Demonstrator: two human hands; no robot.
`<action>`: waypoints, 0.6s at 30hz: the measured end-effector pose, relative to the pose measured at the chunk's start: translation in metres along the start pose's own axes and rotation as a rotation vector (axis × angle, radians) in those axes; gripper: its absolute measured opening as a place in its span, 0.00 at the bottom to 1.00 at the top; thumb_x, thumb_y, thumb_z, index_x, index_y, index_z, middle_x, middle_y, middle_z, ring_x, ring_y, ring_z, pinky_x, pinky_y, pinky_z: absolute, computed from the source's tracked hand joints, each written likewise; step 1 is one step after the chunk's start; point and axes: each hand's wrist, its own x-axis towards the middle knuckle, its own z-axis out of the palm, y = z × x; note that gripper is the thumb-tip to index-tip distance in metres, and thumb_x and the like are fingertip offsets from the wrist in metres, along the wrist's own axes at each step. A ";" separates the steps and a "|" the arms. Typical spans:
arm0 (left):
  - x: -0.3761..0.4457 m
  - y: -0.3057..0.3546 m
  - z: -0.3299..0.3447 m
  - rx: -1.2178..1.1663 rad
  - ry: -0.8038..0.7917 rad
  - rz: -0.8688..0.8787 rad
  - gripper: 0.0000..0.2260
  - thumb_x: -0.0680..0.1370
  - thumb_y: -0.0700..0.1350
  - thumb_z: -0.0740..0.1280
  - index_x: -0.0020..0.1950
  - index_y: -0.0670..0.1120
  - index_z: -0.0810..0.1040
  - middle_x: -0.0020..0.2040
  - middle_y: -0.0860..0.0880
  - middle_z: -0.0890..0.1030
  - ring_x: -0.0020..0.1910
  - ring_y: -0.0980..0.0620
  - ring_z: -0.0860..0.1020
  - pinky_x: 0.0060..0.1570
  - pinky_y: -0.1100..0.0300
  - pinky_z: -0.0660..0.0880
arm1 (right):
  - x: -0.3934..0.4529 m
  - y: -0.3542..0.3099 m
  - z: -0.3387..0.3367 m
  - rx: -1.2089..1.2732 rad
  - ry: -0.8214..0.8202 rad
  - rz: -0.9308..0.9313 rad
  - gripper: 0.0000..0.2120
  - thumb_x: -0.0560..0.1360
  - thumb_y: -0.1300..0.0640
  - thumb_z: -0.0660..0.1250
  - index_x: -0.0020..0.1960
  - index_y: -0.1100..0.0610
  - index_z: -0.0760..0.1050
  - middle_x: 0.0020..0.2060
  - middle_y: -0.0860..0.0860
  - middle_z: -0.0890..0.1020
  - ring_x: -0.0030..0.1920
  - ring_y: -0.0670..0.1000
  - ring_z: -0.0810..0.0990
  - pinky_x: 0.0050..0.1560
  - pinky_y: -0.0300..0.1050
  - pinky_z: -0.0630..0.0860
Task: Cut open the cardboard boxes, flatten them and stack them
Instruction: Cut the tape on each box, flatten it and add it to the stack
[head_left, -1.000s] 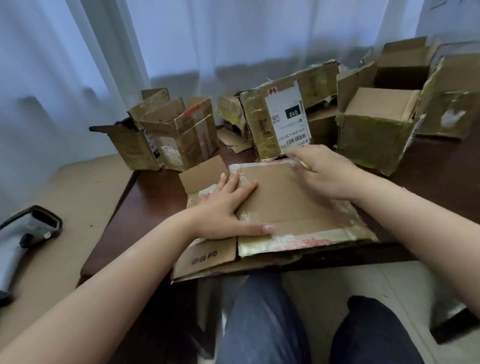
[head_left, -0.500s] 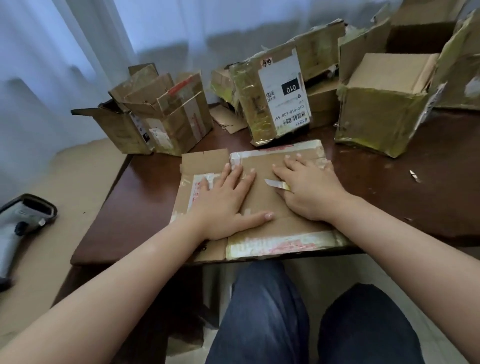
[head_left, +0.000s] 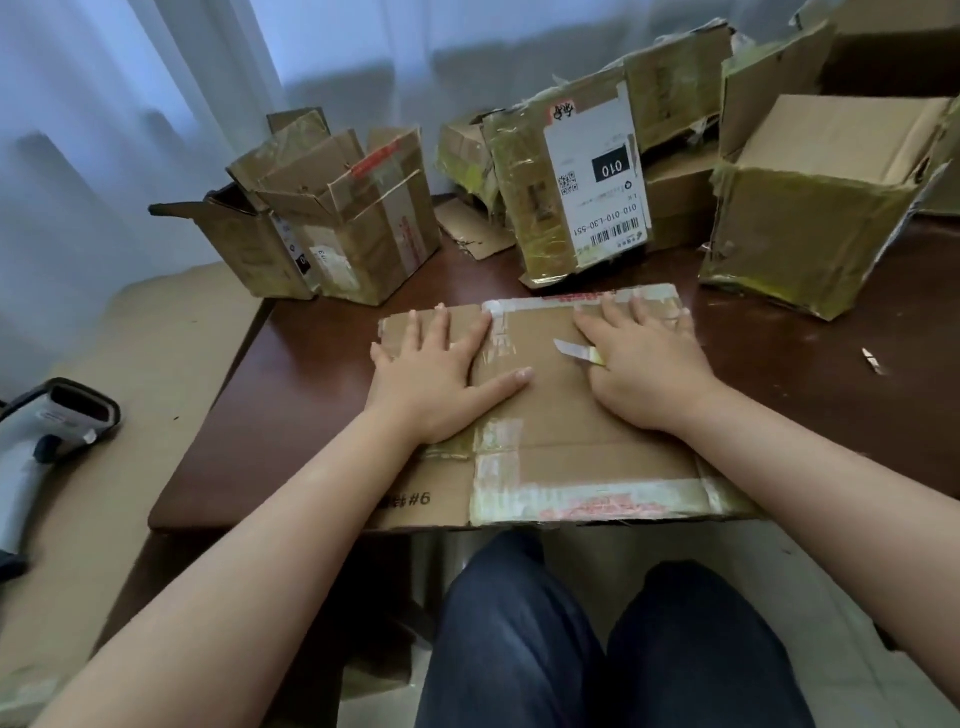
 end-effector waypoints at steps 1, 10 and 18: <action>0.001 -0.001 0.002 0.008 0.009 0.008 0.44 0.63 0.80 0.41 0.76 0.65 0.45 0.80 0.48 0.46 0.78 0.43 0.42 0.69 0.30 0.45 | 0.000 0.000 0.001 0.004 0.003 0.005 0.27 0.79 0.53 0.53 0.77 0.49 0.53 0.78 0.52 0.53 0.77 0.58 0.47 0.72 0.67 0.45; 0.005 -0.001 0.001 -0.046 0.122 0.055 0.39 0.69 0.77 0.47 0.76 0.62 0.53 0.78 0.45 0.54 0.77 0.41 0.48 0.68 0.28 0.48 | -0.005 -0.008 0.000 0.018 0.092 0.027 0.25 0.78 0.53 0.56 0.74 0.49 0.59 0.75 0.50 0.59 0.75 0.54 0.53 0.72 0.65 0.49; -0.029 0.023 -0.032 0.035 0.271 0.185 0.26 0.81 0.62 0.51 0.73 0.50 0.67 0.79 0.45 0.56 0.78 0.45 0.50 0.71 0.35 0.47 | -0.037 -0.011 -0.026 0.033 0.189 0.038 0.18 0.78 0.61 0.56 0.67 0.57 0.69 0.70 0.56 0.67 0.75 0.55 0.56 0.73 0.56 0.54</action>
